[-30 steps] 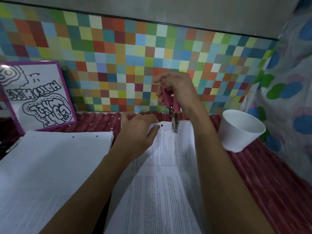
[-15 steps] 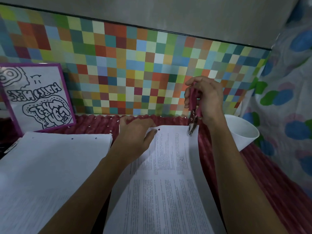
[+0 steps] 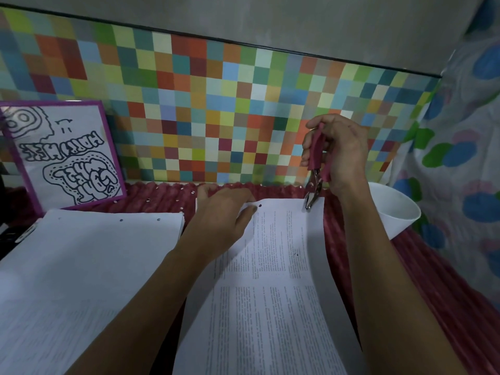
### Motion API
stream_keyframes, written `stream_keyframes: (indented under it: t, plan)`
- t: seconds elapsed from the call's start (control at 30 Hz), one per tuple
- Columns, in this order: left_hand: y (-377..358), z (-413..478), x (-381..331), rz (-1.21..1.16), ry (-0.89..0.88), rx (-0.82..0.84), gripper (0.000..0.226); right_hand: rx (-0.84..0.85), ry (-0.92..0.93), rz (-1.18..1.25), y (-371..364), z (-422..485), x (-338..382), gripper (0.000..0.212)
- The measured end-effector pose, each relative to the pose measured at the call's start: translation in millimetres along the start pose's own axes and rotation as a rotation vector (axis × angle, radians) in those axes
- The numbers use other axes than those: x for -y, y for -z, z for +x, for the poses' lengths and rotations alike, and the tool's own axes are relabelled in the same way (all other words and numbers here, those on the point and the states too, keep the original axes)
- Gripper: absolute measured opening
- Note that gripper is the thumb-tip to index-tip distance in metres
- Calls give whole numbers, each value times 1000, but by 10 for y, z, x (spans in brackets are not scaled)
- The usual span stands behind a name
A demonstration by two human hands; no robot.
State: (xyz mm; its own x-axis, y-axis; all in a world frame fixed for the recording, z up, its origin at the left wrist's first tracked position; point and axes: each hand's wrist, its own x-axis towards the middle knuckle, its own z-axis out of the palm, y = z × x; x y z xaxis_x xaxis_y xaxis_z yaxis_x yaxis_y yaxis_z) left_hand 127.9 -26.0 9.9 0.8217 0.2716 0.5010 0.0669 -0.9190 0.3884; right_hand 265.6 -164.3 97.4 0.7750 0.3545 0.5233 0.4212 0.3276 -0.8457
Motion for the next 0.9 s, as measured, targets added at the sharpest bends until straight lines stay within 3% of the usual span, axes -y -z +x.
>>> stream_keyframes:
  t: [0.67, 0.9]
  plan:
    - [6, -26, -26, 30, 37, 45, 20, -25, 71, 12, -79, -10, -118, 17]
    - [-154, 148, -345, 99, -148, 60, 30, -4, 65, 17, -71, 14, -70, 19]
